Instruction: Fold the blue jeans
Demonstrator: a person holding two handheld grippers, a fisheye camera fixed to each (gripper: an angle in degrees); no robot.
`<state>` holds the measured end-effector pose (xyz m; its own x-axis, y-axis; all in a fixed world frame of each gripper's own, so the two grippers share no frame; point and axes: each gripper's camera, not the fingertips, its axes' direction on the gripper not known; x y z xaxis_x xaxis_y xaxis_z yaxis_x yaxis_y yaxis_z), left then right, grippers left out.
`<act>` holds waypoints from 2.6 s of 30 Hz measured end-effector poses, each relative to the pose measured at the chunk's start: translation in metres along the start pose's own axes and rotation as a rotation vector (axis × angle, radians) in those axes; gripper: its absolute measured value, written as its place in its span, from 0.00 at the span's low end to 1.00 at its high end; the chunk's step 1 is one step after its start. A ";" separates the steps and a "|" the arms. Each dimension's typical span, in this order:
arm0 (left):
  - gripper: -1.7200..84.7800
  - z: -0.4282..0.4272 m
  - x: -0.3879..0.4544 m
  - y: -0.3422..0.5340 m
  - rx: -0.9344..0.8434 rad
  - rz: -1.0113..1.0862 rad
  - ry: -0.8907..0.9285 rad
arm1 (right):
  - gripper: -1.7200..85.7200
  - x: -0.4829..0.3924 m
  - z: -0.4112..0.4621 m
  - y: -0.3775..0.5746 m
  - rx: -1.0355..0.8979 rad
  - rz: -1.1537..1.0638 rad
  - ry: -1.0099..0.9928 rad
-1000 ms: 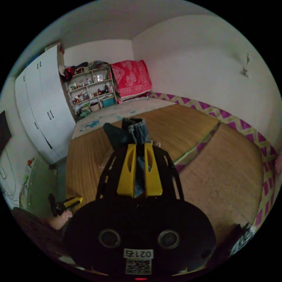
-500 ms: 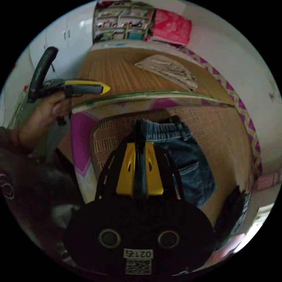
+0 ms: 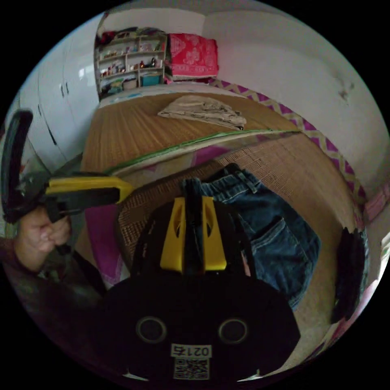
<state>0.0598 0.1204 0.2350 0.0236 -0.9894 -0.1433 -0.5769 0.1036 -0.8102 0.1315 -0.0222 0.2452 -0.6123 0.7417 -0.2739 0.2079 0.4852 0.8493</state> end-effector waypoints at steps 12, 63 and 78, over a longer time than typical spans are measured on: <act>0.01 0.039 0.097 -0.020 0.038 0.191 0.062 | 0.08 0.280 -0.344 0.201 0.579 0.683 0.052; 0.02 0.036 -0.356 -0.243 0.078 -0.220 0.042 | 0.15 0.243 -0.281 0.170 0.025 0.558 0.267; 0.04 0.014 -0.423 -0.290 0.148 -0.190 0.173 | 0.13 0.289 -0.330 0.126 0.086 0.407 0.267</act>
<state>0.2284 0.5101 0.5225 -0.0273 -0.9939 0.1072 -0.4501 -0.0836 -0.8891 -0.2711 0.1006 0.4215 -0.6403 0.7398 0.2068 0.5261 0.2262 0.8198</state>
